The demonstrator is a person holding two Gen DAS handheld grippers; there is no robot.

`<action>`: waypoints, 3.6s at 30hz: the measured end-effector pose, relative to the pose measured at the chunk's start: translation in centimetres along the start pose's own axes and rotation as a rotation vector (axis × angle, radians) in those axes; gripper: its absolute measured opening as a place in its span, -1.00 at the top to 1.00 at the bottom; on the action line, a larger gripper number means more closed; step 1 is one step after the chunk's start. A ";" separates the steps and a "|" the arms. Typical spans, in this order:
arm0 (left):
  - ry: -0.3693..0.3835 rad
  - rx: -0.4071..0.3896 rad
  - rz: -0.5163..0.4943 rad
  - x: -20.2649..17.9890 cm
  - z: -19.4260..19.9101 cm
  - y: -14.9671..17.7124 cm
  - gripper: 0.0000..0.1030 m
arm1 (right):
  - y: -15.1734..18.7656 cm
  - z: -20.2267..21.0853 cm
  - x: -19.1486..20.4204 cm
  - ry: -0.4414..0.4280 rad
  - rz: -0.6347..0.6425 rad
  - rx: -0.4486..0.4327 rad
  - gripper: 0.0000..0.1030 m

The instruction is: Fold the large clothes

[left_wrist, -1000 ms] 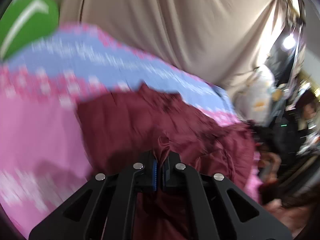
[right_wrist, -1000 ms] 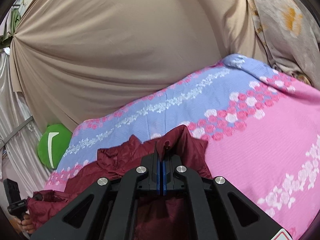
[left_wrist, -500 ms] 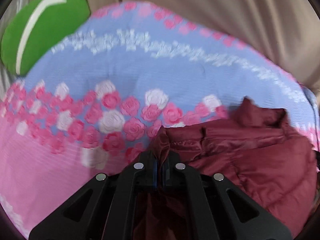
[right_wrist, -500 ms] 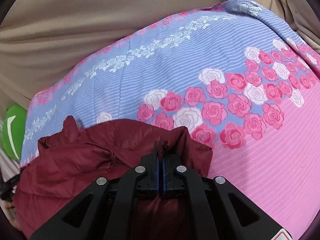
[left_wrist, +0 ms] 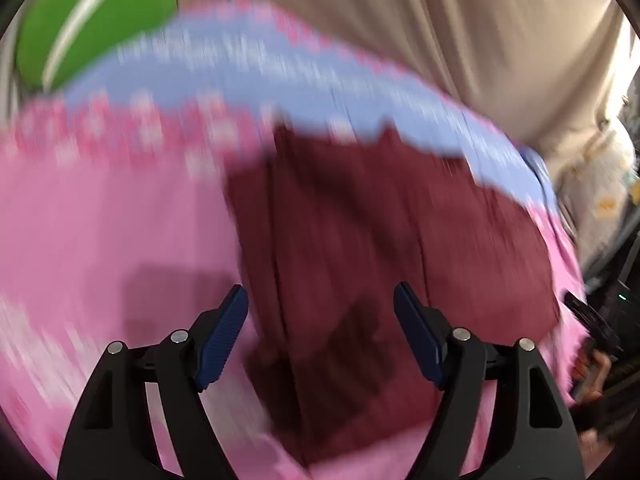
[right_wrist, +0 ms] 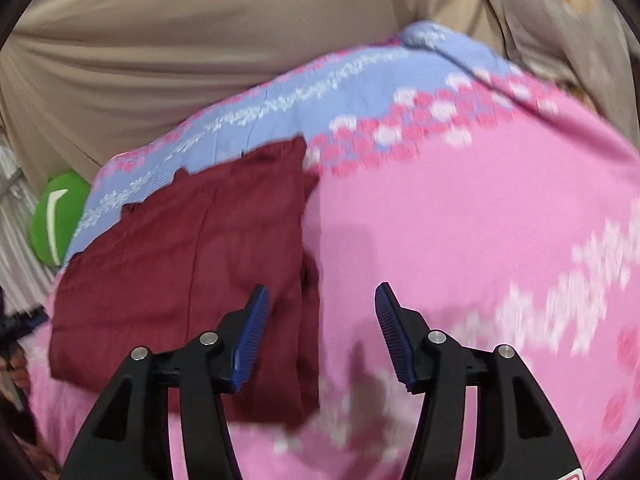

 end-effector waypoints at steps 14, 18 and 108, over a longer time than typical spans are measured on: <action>-0.144 0.014 -0.041 0.0 -1.3 0.0 0.91 | 3.2 1.9 4.2 -0.181 -0.019 -0.016 0.92; -0.169 0.054 -0.039 0.3 -3.0 0.9 0.85 | 5.1 -0.9 3.0 -0.071 -0.040 0.100 0.86; -0.372 -0.251 -0.020 -3.1 -5.9 -12.4 0.25 | -9.0 -7.4 10.7 0.137 0.178 -0.102 0.73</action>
Point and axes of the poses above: each gripper's, at about its wrist camera, not at the fingertips, and z roughly against the way its jaws point, x to its left, y to its underside, the point moved 1 cm from there along -z, roughly the way its jaws point, and after that the axes turned 6 degrees about -y, right-handed, at the moved point
